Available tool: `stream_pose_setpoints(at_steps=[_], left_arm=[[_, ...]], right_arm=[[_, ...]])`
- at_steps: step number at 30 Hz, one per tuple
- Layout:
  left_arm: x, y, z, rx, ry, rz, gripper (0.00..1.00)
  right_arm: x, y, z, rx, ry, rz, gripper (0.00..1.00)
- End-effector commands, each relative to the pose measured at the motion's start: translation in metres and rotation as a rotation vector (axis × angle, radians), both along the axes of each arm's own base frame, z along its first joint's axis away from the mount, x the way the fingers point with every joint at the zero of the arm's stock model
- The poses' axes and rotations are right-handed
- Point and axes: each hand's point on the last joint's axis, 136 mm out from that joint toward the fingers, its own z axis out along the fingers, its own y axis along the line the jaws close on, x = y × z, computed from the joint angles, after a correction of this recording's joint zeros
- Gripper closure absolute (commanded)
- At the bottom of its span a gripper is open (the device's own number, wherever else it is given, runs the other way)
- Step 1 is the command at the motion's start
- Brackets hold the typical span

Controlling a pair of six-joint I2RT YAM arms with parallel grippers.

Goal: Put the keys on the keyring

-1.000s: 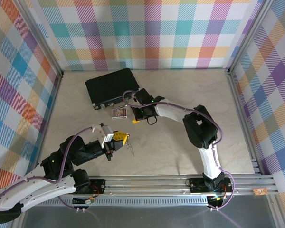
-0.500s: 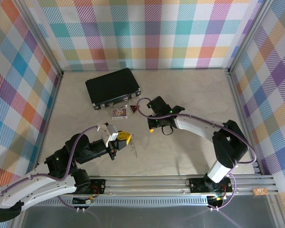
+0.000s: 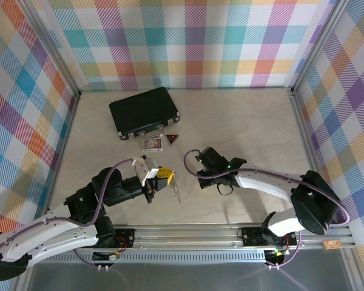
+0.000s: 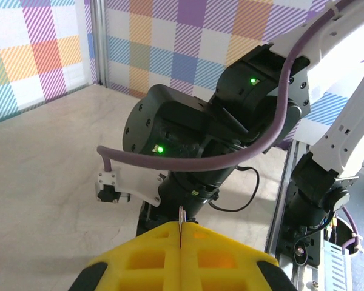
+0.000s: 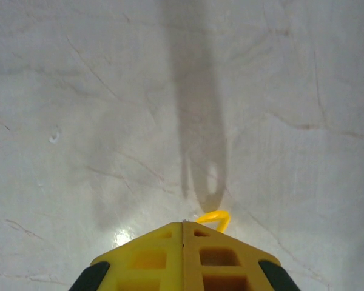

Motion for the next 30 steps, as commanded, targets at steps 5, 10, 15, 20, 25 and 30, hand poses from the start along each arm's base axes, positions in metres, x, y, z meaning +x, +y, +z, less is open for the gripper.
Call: stream_pose_setpoints(at_steps=[5,10,15,20,25,30], left_arm=[[-0.004,-0.001,0.026,-0.064,-0.051,-0.023,1.00],[-0.004,-0.003,0.023,-0.053,-0.049,-0.028,1.00],[-0.004,-0.003,0.022,-0.047,-0.048,-0.026,1.00],[-0.003,-0.003,0.021,-0.050,-0.048,-0.024,1.00],[-0.004,-0.002,0.021,-0.057,-0.049,-0.026,1.00],[-0.006,-0.004,0.024,-0.065,-0.053,-0.040,1.00]], right_arm=[[-0.017,-0.004,-0.015,0.006,0.031,-0.050,0.99],[-0.026,-0.010,-0.025,0.000,0.048,-0.081,0.98],[-0.032,-0.016,-0.035,-0.006,0.067,-0.108,0.96],[-0.036,-0.017,-0.038,-0.011,0.080,-0.108,0.95],[-0.039,-0.021,-0.031,-0.031,0.088,-0.114,0.88],[-0.042,-0.027,-0.021,-0.056,0.093,-0.106,0.82]])
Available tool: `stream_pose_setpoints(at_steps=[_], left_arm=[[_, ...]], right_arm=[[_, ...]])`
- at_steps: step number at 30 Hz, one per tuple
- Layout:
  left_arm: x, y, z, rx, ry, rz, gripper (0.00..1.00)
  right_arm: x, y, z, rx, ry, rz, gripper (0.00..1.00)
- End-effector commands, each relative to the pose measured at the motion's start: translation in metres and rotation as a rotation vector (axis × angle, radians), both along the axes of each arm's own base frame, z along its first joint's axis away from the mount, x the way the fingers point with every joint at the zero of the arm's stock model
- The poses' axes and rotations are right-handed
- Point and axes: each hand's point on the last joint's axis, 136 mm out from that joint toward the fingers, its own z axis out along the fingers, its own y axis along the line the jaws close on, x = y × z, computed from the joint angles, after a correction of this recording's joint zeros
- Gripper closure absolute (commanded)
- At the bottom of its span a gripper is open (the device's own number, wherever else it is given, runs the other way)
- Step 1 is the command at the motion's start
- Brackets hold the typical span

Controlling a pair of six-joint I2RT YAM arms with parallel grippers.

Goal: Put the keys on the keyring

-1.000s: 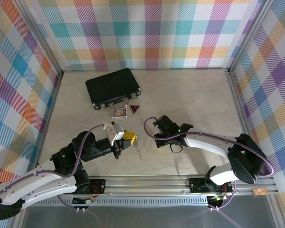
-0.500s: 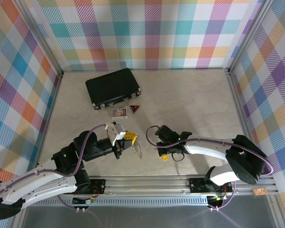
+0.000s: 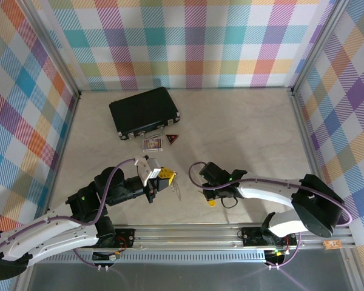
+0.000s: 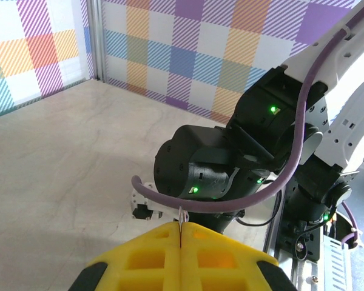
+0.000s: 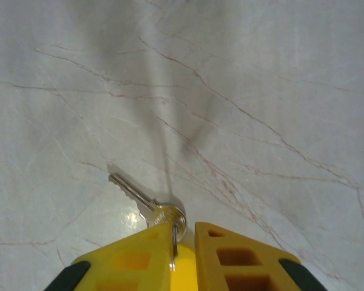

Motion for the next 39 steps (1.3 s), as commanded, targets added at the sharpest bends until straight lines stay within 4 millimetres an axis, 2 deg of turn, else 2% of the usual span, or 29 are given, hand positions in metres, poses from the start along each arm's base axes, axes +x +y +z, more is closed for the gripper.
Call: stream_pose_setpoints(at_steps=[1,6,14,23,28,39], left_arm=[[-0.006,-0.001,0.026,-0.077,-0.055,-0.032,1.00],[-0.008,-0.001,0.025,-0.077,-0.053,-0.040,1.00],[-0.012,0.002,0.026,-0.096,-0.061,-0.051,1.00],[-0.014,0.004,0.027,-0.109,-0.067,-0.057,1.00],[-0.015,0.005,0.027,-0.112,-0.067,-0.057,1.00],[-0.014,0.005,0.028,-0.112,-0.066,-0.054,1.00]], right_arm=[[-0.001,-0.002,0.017,-0.017,-0.007,0.009,0.81],[-0.005,0.000,0.027,-0.058,0.024,0.072,0.76],[-0.012,0.003,0.026,-0.203,0.155,0.201,0.75],[-0.009,0.002,0.006,-0.318,0.220,0.249,0.75],[-0.008,0.003,0.000,-0.330,0.236,0.257,0.77],[-0.007,0.004,-0.001,-0.323,0.233,0.262,0.87]])
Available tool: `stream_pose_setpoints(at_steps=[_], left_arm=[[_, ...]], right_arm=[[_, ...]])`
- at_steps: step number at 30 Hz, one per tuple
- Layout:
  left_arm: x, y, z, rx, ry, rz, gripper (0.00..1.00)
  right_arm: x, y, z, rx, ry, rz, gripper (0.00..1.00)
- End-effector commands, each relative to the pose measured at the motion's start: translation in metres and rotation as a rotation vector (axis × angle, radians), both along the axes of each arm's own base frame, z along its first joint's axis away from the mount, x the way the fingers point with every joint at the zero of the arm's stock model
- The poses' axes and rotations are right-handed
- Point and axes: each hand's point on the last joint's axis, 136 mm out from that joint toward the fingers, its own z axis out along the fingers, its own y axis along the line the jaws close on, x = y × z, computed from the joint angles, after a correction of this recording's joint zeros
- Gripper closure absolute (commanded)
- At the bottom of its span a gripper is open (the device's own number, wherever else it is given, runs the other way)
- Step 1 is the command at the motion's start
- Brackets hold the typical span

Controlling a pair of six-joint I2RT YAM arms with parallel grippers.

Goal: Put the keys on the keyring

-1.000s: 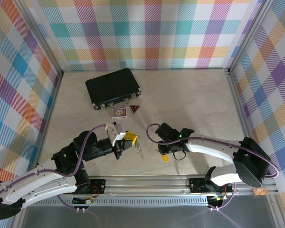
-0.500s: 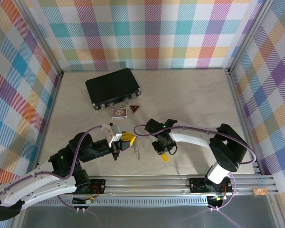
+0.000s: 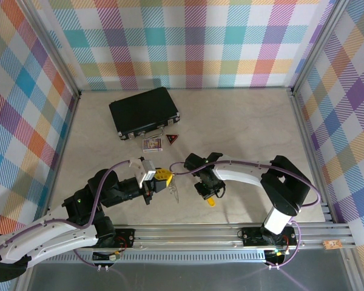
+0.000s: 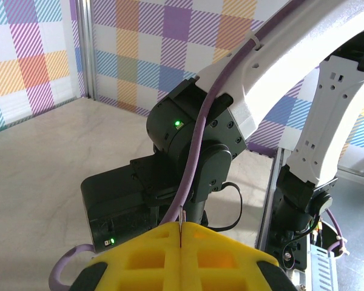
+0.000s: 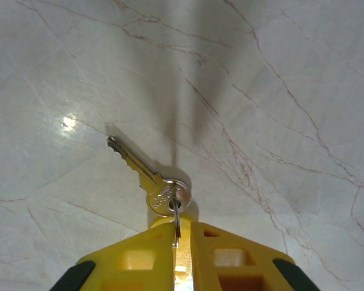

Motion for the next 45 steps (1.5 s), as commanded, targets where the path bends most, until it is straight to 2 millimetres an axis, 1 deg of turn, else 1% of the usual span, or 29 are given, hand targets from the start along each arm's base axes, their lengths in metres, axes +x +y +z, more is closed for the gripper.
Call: stream_pose_setpoints(at_steps=[1,13,21,28,33,35,38,41,45], left_arm=[[-0.005,0.000,0.015,-0.055,-0.039,-0.022,1.00],[-0.004,-0.001,0.013,-0.048,-0.033,-0.023,1.00],[-0.004,-0.002,0.013,-0.047,-0.031,-0.023,1.00],[-0.004,-0.002,0.011,-0.043,-0.029,-0.022,1.00],[-0.004,-0.002,0.011,-0.041,-0.029,-0.023,1.00],[-0.003,-0.003,0.010,-0.040,-0.028,-0.023,1.00],[-0.003,-0.004,0.010,-0.039,-0.026,-0.022,1.00],[-0.003,-0.004,0.009,-0.039,-0.025,-0.022,1.00],[-0.003,-0.005,0.009,-0.040,-0.026,-0.025,1.00]], right_arm=[[0.001,0.002,0.003,0.003,0.002,0.015,0.87],[0.001,0.003,-0.004,0.013,-0.002,0.004,0.87],[0.001,0.002,-0.006,0.012,-0.002,-0.004,0.92],[0.003,-0.001,0.000,0.024,-0.030,-0.021,0.99],[0.006,-0.007,0.004,0.061,-0.097,-0.087,1.00],[0.006,-0.011,0.005,0.085,-0.126,-0.141,1.00],[0.008,-0.013,0.008,0.176,-0.197,-0.227,1.00],[0.014,-0.012,0.018,0.307,-0.323,-0.278,1.00],[0.019,-0.021,0.029,0.451,-0.460,-0.331,1.00]])
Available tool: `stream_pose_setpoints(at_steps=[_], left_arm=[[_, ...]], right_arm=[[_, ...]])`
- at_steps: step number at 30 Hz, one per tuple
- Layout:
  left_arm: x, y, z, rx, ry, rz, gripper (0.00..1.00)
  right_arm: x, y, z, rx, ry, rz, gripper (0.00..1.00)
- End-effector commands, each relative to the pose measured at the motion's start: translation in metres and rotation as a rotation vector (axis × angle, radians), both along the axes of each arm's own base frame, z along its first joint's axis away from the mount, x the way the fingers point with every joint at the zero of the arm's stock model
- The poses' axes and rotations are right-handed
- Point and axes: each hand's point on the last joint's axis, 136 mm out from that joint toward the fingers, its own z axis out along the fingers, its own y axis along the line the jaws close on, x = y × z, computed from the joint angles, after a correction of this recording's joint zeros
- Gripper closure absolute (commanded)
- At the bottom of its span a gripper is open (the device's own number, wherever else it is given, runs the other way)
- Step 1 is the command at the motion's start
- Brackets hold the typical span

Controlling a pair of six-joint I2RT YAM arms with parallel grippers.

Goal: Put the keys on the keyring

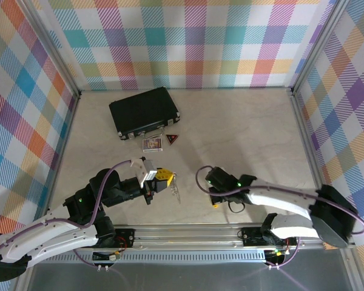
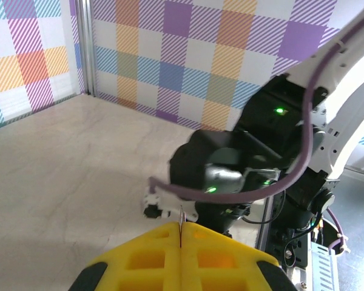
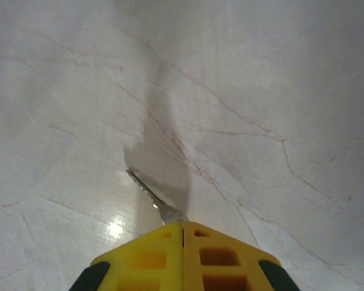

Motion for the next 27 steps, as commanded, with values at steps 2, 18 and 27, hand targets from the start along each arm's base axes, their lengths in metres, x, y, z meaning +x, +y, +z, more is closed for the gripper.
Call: stream_pose_setpoints(at_steps=[2,18,27], left_arm=[[-0.004,-0.002,0.012,-0.053,-0.032,-0.025,1.00],[-0.006,-0.003,0.014,-0.074,-0.035,-0.035,1.00],[-0.007,0.001,0.016,-0.084,-0.040,-0.030,1.00]], right_arm=[[0.018,0.007,0.017,0.172,-0.173,-0.070,1.00],[0.011,-0.015,0.004,0.218,-0.261,-0.060,1.00],[0.013,-0.012,-0.007,0.199,-0.229,-0.082,1.00]])
